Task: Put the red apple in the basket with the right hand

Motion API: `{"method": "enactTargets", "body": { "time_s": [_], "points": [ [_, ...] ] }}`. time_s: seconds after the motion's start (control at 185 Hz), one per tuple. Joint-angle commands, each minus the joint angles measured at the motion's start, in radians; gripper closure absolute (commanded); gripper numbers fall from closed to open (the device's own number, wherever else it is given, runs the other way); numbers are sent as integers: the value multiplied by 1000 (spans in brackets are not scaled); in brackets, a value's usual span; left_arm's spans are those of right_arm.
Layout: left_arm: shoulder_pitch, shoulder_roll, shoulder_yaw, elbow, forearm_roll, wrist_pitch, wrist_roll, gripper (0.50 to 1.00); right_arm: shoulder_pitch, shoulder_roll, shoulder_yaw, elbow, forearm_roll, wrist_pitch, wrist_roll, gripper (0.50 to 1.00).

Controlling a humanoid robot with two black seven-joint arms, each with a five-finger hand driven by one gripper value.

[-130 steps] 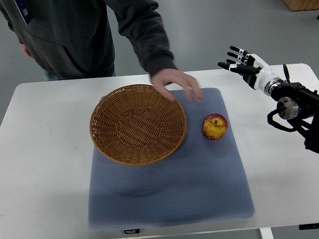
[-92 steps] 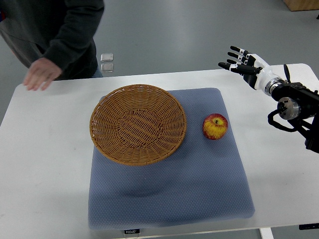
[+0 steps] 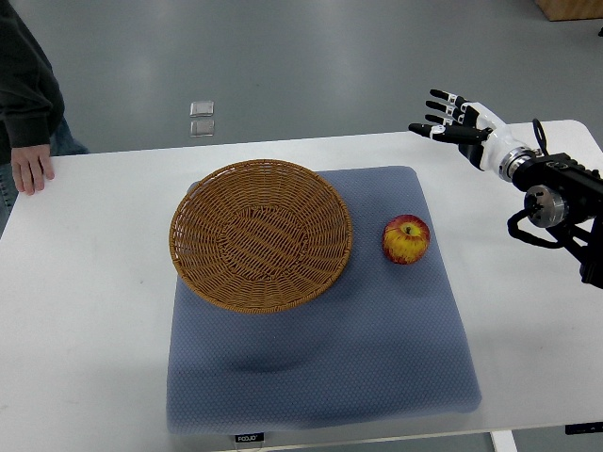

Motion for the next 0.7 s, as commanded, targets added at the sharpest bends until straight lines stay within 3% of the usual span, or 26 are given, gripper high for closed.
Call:
{"method": "enactTargets", "body": {
  "time_s": [0.0,0.157,0.168,0.259,0.465,0.47,0.546,0.697],
  "points": [
    [0,0,0,0,0,0,0,500,-4,2,3,4,-76,2,1,581],
    [0,0,0,1,0,0,0,500,-3,0,0,10,-131,29,15,583],
    [0,0,0,1,0,0,0,500,-1,-3,0,12,-158,72,22,583],
    [0,0,0,1,0,0,0,500,0,-9,0,12,-201,126,30,583],
    [0,0,0,3,0,0,0,500,3,-13,-2,12,-306,180,44,583],
    [0,0,0,5,0,0,0,500,2,-18,-3,14,-357,207,56,583],
    [0,0,0,3,0,0,0,500,2,-30,-3,18,-437,250,71,583],
    [0,0,1,5,0,0,2,500,2,-66,-3,67,-588,310,96,583]
  ]
}}
